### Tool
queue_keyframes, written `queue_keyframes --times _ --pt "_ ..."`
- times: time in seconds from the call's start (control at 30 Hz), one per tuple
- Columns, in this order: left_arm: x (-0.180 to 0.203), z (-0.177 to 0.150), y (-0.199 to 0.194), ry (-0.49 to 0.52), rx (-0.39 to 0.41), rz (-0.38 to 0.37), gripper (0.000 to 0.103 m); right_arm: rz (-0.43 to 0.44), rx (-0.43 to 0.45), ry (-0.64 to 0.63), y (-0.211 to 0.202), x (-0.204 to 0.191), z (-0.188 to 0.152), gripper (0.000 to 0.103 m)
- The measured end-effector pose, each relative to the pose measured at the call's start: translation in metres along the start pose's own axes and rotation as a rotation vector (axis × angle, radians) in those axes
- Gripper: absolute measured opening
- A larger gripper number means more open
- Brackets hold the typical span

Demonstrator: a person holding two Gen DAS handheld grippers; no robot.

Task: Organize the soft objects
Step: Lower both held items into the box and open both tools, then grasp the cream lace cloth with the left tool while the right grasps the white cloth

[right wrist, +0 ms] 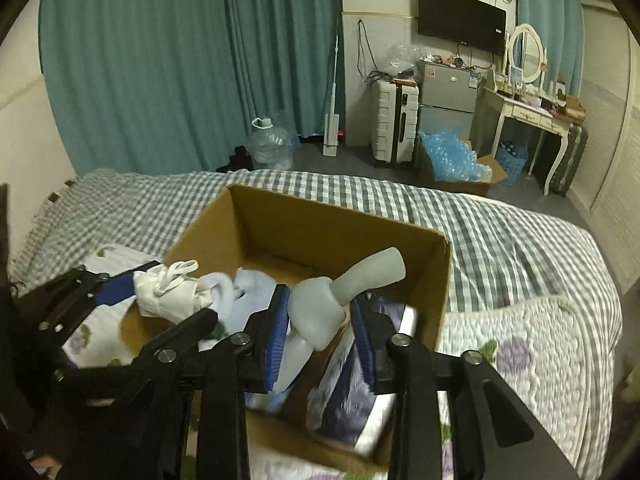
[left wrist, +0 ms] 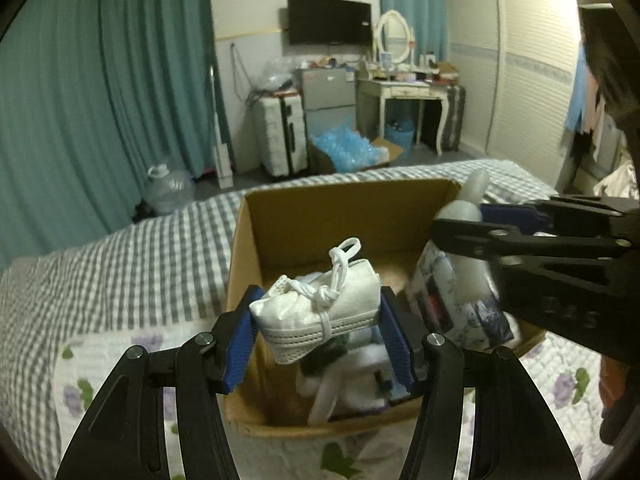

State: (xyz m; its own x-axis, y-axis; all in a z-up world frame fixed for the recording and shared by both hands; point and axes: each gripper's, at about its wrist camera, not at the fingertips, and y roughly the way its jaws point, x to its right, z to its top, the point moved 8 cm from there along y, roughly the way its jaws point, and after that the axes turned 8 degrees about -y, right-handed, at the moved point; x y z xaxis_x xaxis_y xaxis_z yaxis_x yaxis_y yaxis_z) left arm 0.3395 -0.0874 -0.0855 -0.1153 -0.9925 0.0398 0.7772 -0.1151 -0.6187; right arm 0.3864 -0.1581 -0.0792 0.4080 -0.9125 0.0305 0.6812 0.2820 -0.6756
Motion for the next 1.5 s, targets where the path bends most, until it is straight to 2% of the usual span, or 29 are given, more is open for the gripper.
queue_keyframes --times 0.1,0.17,0.27,0.43,0.57,0.67,0.7,0.73,0.77,0.83,1.0,1.13,1.3,1.5 --pt "-0.004 0.008 -0.007 -0.027 0.034 -0.016 0.06 0.005 0.018 0.016 0.002 0.0 0.009 0.041" --pt "-0.006 0.013 -0.016 -0.046 0.046 -0.011 0.077 -0.021 0.042 0.027 -0.007 0.004 0.017 0.066" --pt "-0.004 0.022 -0.039 -0.04 0.098 -0.004 0.083 -0.041 0.104 0.026 -0.043 0.006 0.029 0.067" --pt "-0.001 0.033 -0.084 -0.058 0.112 -0.007 0.083 -0.081 0.154 0.022 -0.105 0.012 0.041 0.068" --pt "0.0 0.04 -0.125 -0.054 0.133 -0.01 0.083 -0.105 0.176 0.02 -0.162 0.009 0.044 0.078" --pt "0.001 0.044 -0.168 -0.046 0.182 -0.011 0.084 -0.127 0.184 -0.002 -0.199 0.001 0.042 0.083" --pt "0.001 0.044 -0.18 -0.046 0.195 -0.014 0.086 -0.127 0.19 -0.001 -0.211 -0.003 0.042 0.086" --pt "0.0 0.044 -0.189 -0.048 0.202 -0.014 0.101 -0.119 0.198 0.0 -0.222 -0.007 0.04 0.092" --pt "-0.002 0.043 -0.202 -0.053 0.223 -0.01 0.103 -0.117 0.205 0.002 -0.233 -0.012 0.038 0.094" --pt "-0.004 0.041 -0.22 -0.053 0.251 -0.006 0.103 -0.12 0.215 0.0 -0.253 -0.02 0.036 0.095" --pt "-0.02 0.027 -0.249 -0.078 0.254 0.018 0.103 -0.133 0.242 -0.019 -0.289 -0.044 0.025 0.103" --pt "-0.033 0.016 -0.266 -0.088 0.268 0.026 0.103 -0.113 0.249 -0.023 -0.298 -0.062 0.007 0.103" --pt "-0.047 0.007 -0.276 -0.097 0.279 0.023 0.103 -0.113 0.242 0.002 -0.288 -0.076 -0.01 0.103" --pt "-0.062 -0.014 -0.248 -0.069 0.241 0.062 0.103 -0.105 0.216 0.005 -0.25 -0.094 -0.018 0.103"
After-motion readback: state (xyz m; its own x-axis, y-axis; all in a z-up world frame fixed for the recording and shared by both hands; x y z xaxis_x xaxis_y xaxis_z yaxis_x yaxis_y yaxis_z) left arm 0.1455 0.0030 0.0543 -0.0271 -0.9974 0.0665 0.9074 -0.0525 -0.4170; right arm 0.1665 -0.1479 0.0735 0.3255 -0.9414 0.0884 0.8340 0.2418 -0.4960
